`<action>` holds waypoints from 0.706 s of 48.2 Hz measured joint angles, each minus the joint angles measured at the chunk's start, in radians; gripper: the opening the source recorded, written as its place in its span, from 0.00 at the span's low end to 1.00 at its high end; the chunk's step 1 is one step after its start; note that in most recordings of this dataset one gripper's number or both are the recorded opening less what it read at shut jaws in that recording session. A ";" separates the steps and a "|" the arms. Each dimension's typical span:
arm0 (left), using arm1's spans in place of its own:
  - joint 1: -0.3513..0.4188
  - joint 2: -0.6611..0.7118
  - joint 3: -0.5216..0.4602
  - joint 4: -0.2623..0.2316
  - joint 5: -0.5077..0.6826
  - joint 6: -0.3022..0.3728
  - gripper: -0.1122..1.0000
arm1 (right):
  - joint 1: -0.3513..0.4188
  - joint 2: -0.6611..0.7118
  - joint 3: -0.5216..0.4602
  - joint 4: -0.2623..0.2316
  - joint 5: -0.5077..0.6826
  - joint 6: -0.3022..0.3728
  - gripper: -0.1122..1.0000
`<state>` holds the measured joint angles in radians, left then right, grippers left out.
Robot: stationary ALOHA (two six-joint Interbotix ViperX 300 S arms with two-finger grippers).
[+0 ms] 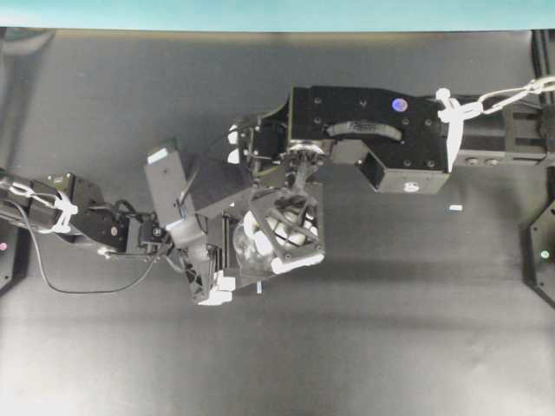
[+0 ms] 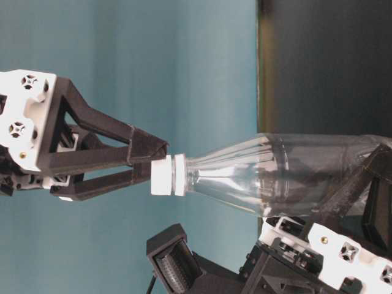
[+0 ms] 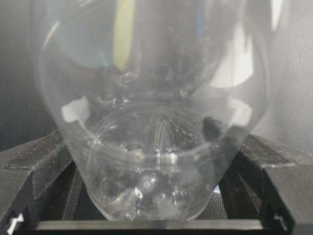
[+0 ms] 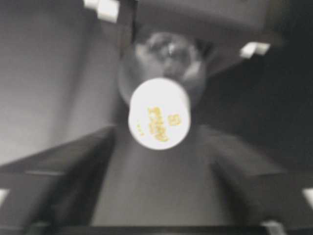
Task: Open the bottle cap by holding the bottle with the left arm and twisting the cap with the right arm.
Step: 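Rotate the right wrist to twist the white cap counterclockwise, then open the right gripper and rotate the wrist back above the cap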
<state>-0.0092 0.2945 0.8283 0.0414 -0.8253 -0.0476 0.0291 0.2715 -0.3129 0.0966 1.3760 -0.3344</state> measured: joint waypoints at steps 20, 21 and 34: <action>0.000 -0.002 -0.002 0.000 0.000 0.003 0.88 | 0.015 -0.060 -0.003 0.000 -0.003 0.601 0.87; 0.000 0.000 -0.002 0.000 0.000 0.002 0.88 | 0.012 -0.060 -0.006 0.000 -0.006 0.663 0.87; 0.000 0.000 -0.002 0.000 0.000 0.002 0.88 | -0.051 -0.049 -0.023 0.000 -0.072 1.019 0.87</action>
<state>-0.0092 0.2945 0.8268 0.0414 -0.8253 -0.0460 -0.0215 0.2224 -0.3359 0.0966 1.3039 0.6842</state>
